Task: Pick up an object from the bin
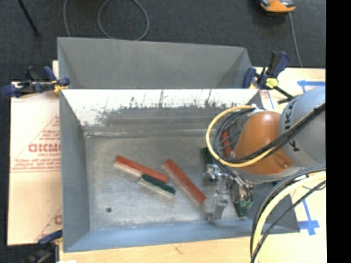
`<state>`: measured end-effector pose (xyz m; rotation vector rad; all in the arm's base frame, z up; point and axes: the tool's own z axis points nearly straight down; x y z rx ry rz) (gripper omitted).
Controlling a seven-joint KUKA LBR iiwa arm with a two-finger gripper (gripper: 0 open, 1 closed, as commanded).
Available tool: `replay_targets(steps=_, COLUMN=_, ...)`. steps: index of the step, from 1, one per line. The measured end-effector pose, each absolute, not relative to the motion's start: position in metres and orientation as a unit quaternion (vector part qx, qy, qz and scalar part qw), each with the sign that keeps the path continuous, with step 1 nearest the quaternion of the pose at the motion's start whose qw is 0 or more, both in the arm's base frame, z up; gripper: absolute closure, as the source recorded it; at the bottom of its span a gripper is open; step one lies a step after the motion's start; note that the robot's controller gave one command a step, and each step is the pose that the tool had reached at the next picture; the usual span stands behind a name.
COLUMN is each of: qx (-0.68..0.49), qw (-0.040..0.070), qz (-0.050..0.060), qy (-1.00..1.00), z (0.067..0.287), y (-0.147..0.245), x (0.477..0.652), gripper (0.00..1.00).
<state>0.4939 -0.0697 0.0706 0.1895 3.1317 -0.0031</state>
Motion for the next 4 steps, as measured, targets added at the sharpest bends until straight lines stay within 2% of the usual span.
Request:
replay_targets(steps=1, qx=0.078, qw=0.006, qz=0.001, qy=0.997, z=0.175, y=-0.038, x=0.512, gripper=0.00)
replay_targets(steps=2, qx=0.117, qw=-0.002, qz=0.000, qy=0.993, z=0.070, y=-0.025, x=0.512, gripper=0.00)
replay_targets(steps=3, qx=0.114, qw=0.002, qz=-0.001, qy=0.993, z=0.075, y=-0.026, x=0.514, gripper=1.00)
replay_targets(steps=4, qx=0.110, qw=0.004, qz=0.000, qy=0.994, z=0.210, y=-0.039, x=0.502, gripper=1.00)
